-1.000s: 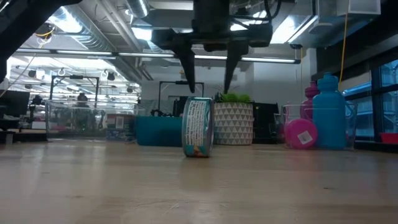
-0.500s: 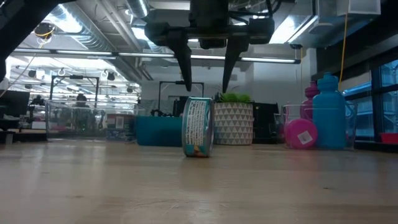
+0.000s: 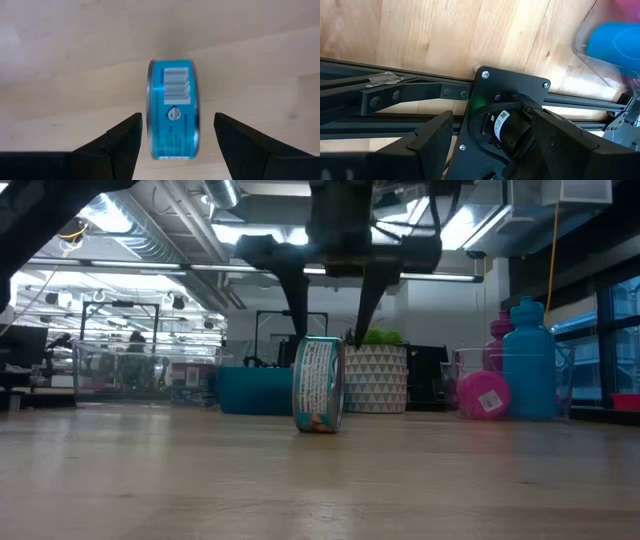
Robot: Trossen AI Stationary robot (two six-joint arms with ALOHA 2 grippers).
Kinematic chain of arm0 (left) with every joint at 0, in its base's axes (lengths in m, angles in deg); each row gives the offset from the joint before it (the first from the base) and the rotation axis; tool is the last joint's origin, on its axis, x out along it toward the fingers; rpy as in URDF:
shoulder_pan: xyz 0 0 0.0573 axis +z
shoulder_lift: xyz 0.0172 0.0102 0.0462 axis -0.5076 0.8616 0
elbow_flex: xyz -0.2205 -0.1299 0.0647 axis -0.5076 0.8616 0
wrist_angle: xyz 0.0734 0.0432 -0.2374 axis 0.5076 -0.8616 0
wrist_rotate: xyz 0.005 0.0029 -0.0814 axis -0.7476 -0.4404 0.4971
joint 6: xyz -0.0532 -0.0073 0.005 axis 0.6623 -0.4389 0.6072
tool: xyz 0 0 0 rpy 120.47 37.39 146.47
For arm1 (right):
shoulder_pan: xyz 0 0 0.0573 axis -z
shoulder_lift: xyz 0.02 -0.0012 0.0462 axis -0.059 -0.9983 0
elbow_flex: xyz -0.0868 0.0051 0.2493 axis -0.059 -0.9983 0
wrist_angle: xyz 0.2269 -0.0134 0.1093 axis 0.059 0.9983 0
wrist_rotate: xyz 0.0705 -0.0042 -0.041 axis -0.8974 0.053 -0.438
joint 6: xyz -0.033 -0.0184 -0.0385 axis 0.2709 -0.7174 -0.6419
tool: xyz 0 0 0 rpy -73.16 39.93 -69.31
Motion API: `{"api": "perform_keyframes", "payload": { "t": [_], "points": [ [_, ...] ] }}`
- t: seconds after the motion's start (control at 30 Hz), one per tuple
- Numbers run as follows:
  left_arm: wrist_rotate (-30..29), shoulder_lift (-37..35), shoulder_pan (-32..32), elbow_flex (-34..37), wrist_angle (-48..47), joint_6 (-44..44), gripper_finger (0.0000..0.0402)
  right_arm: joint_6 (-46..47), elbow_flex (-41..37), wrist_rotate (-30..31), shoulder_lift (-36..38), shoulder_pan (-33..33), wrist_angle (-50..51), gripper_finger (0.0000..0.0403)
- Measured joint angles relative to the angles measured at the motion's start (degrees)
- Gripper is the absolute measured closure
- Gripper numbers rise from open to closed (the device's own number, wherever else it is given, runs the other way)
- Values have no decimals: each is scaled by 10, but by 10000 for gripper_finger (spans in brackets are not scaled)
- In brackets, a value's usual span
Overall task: Pick & Place Food Item
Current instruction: Stack the light blue tuna can on top of the blue and pink tuna can into the left transparent bin
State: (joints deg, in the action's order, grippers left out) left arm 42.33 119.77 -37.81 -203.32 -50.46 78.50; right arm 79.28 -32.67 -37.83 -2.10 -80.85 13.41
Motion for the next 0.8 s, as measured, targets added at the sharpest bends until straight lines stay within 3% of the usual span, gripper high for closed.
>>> {"api": "perform_keyframes", "payload": {
  "t": [0.63,0.8],
  "points": [
    [45,42,1,0,-14,-21,161,4,0,0,0,0,0,133],
    [45,47,1,0,-18,-29,190,4,0,0,0,0,0,133]
  ]
}}
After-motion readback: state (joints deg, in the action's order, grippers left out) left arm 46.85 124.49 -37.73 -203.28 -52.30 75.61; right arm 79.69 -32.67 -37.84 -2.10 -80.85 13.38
